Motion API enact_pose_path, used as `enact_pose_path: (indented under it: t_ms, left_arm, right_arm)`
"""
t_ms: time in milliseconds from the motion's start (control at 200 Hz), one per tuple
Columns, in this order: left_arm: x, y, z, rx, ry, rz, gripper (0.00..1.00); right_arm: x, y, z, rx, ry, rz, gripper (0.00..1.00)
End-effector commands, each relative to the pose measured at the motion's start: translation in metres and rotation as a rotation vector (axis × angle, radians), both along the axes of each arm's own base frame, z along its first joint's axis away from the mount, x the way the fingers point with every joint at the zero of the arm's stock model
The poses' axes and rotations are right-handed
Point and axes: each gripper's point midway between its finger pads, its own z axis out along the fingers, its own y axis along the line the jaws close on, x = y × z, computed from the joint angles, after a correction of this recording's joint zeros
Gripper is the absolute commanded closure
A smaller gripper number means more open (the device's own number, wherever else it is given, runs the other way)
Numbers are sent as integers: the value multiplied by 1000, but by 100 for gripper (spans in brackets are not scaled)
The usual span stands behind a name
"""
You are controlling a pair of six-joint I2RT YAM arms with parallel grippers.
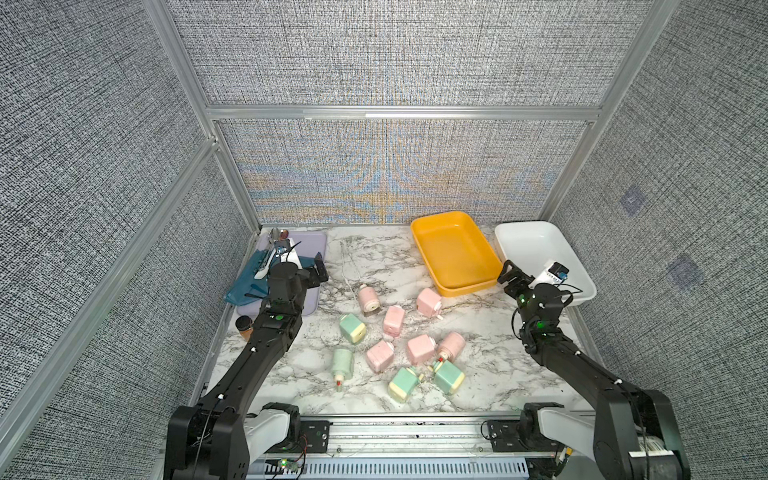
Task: Place the pencil sharpeners by color into the storage box
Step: Pick up the storage box at the center of the board.
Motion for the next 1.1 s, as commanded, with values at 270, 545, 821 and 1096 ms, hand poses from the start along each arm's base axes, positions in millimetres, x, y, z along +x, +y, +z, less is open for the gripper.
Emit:
enact_pose_path:
  t_ms: [270,545,821,1096]
  left_arm:
    - [-3,-48,-40,-162,283,-110,1]
    - [1,-50,-49,-131,322,-117,1]
    - [6,-50,-64,-96,374,-114,1]
    - [8,-47,-69,-77,389,-99,1]
  right_arm:
    - [31,51,-38,298,211,-181,2]
    - [59,78,-80,389,344,-160,7]
    - [62,93,-118,430,419,-175,17]
    - [62,95,-86,350,380,-161,17]
